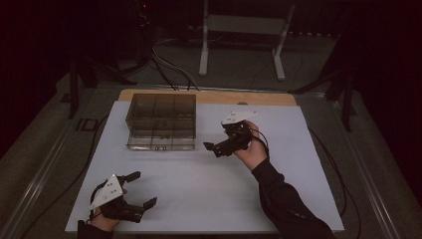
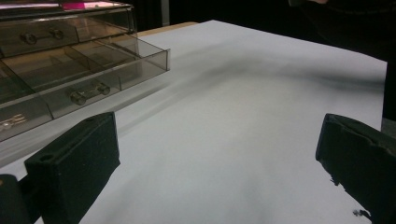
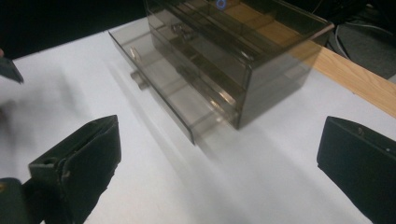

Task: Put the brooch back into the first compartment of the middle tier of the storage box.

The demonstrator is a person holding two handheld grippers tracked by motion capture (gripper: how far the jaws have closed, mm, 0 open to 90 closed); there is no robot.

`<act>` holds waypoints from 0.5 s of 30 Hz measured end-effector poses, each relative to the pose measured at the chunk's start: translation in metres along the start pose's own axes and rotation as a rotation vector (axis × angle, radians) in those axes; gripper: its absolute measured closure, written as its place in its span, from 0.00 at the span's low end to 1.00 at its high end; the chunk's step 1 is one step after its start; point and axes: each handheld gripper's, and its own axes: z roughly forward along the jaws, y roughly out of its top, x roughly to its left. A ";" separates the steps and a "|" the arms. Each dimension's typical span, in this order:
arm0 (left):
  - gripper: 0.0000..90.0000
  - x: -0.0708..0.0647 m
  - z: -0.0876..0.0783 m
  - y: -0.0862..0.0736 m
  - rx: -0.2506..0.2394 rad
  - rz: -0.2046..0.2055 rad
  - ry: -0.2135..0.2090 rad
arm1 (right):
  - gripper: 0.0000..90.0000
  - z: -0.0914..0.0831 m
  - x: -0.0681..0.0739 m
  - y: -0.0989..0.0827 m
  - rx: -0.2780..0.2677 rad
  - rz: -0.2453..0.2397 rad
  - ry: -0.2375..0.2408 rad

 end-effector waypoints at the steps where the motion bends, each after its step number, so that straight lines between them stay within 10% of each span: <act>1: 0.00 0.000 0.000 0.000 -0.001 -0.001 0.000 | 0.00 -0.002 -0.001 -0.004 -0.001 0.000 -0.002; 15: 0.00 0.000 -0.001 0.000 -0.004 0.000 0.005 | 0.00 -0.016 -0.011 -0.056 0.014 0.040 -0.004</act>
